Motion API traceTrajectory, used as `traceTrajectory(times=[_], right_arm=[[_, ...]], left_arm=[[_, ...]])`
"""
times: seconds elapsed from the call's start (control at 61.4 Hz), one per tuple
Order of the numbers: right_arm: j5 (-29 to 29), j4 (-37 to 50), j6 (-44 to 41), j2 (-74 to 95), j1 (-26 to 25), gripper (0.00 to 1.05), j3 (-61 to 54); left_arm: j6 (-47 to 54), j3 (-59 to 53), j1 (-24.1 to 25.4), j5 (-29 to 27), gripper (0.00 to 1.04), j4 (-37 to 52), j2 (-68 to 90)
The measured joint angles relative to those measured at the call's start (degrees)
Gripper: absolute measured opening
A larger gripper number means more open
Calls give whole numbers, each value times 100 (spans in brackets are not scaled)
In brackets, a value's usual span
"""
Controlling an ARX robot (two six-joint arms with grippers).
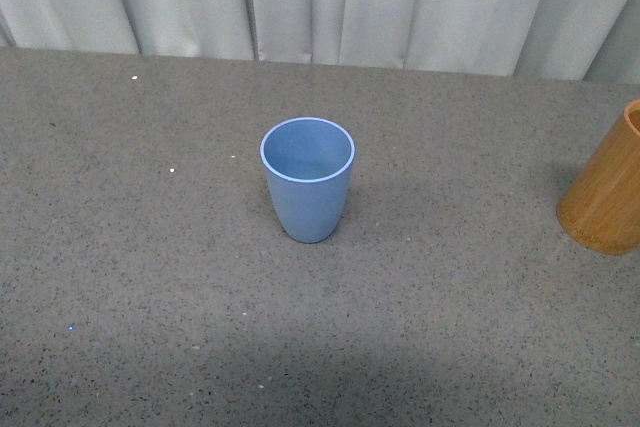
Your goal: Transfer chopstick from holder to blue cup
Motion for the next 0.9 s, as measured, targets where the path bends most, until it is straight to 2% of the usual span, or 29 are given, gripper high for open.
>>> traceTrajectory(times=[0.228,0.896], right_arm=[[61,243,-13,944,372,95,409],[31,772,-42,2599,627,95,1064]], left_arm=[[0,0,0,0,98,0,0],[0,0,0,0,98,0,0]])
